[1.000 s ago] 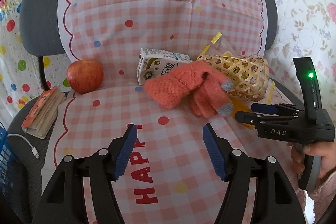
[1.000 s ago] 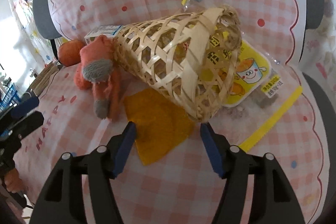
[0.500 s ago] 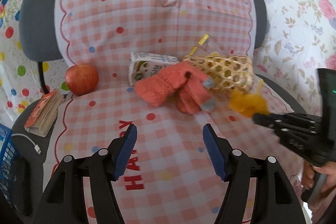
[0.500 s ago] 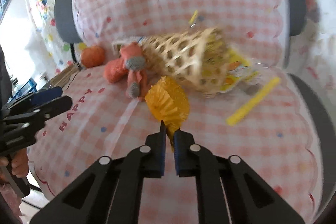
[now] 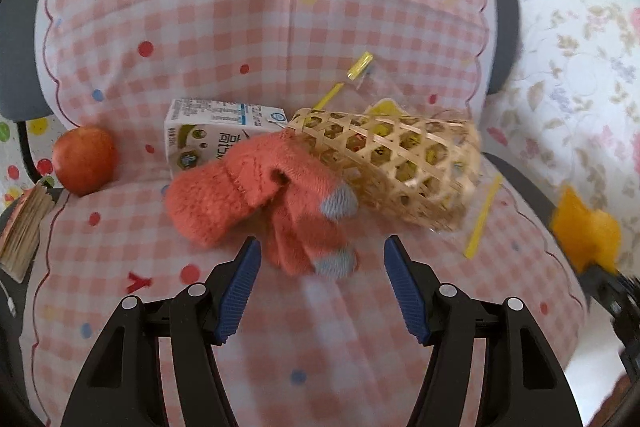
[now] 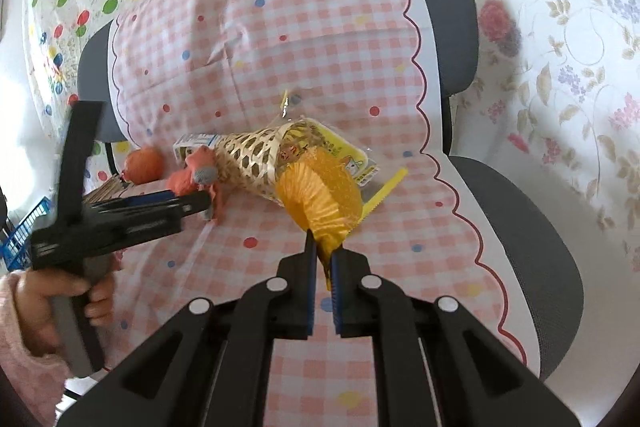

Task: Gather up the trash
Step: 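Grasp the orange foam piece with the right gripper while the left gripper grasps the pink glove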

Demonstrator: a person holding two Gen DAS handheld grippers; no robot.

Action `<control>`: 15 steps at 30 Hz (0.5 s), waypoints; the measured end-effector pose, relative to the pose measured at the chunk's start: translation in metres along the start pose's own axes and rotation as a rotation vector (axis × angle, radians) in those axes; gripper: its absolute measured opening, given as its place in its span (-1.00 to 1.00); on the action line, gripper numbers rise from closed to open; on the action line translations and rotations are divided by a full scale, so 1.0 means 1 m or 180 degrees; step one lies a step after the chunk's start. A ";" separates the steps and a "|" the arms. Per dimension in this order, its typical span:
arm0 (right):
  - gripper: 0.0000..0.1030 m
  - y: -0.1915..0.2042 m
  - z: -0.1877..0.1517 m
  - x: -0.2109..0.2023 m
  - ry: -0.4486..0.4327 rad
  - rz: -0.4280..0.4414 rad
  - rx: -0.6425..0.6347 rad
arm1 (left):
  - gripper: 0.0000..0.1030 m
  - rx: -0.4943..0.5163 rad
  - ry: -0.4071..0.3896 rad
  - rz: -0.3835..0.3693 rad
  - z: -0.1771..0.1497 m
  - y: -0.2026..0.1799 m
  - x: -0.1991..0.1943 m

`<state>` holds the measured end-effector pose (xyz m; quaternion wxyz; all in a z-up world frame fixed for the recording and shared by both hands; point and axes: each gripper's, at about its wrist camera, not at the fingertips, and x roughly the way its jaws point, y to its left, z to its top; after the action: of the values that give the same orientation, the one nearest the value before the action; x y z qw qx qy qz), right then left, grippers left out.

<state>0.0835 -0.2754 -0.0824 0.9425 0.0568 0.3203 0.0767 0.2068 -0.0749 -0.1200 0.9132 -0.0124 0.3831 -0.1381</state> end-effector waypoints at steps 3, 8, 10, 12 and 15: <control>-0.88 -0.003 -0.001 0.000 0.0005 0.0016 0.0019 | 0.22 0.0044 0.0184 0.0272 0.008 -0.010 0.024; -0.88 -0.004 -0.004 -0.002 0.0023 -0.0023 0.0030 | -0.27 -0.0051 0.0347 0.0419 0.017 -0.005 0.046; -0.88 -0.004 -0.007 -0.005 0.0024 -0.0026 0.0036 | -0.61 -0.0080 0.0271 0.0364 0.015 -0.001 0.035; -0.88 -0.002 -0.010 -0.009 0.0022 -0.0018 0.0047 | -0.84 -0.0093 0.0123 0.0171 0.010 0.006 0.017; -0.88 0.005 -0.015 -0.015 0.0015 0.0031 0.0071 | -0.88 0.0111 -0.0223 -0.0104 -0.006 0.014 -0.029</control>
<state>0.0621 -0.2727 -0.0850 0.9407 0.0686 0.3231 0.0779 0.1868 -0.0537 -0.1055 0.9238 -0.0077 0.3482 -0.1592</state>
